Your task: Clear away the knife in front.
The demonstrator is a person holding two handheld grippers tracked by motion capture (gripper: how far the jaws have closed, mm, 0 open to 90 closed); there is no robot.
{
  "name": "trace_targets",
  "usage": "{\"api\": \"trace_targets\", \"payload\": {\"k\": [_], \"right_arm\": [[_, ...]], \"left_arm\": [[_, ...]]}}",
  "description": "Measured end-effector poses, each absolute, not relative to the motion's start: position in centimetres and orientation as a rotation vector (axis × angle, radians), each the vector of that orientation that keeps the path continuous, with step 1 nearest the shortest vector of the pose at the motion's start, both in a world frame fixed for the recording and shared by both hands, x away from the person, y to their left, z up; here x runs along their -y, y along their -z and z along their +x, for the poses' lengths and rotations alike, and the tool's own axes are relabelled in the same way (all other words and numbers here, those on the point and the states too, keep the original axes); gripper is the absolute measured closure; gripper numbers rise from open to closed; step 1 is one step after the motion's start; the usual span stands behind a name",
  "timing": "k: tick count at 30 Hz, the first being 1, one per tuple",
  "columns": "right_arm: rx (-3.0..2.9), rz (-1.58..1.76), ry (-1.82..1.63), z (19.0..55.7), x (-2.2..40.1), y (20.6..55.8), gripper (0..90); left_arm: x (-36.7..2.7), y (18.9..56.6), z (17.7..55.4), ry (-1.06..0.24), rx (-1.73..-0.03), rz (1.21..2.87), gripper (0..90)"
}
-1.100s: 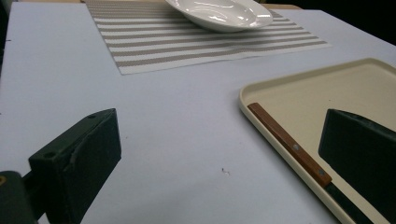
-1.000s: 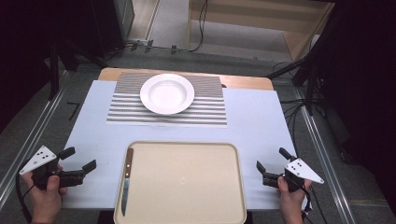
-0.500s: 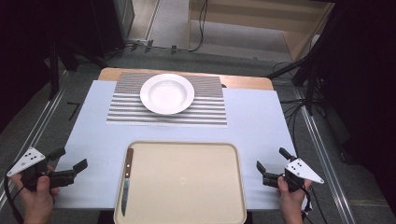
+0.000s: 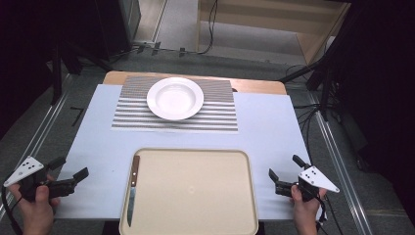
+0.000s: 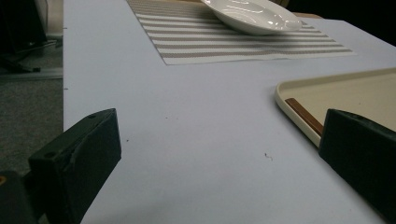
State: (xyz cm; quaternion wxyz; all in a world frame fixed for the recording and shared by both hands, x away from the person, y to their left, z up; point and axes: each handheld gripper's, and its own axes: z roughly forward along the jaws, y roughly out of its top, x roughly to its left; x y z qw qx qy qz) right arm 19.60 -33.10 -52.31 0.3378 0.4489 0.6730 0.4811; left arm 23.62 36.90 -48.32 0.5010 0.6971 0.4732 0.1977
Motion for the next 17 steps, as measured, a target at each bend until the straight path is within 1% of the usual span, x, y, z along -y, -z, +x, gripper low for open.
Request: {"api": "trace_targets", "payload": {"k": [17], "right_arm": [[-1.749, 1.174, -1.251, 19.59, 33.09, 52.30, 0.0]], "left_arm": [[-36.95, 48.99, 23.54, -0.460, -1.136, 1.659, 0.0]]}}
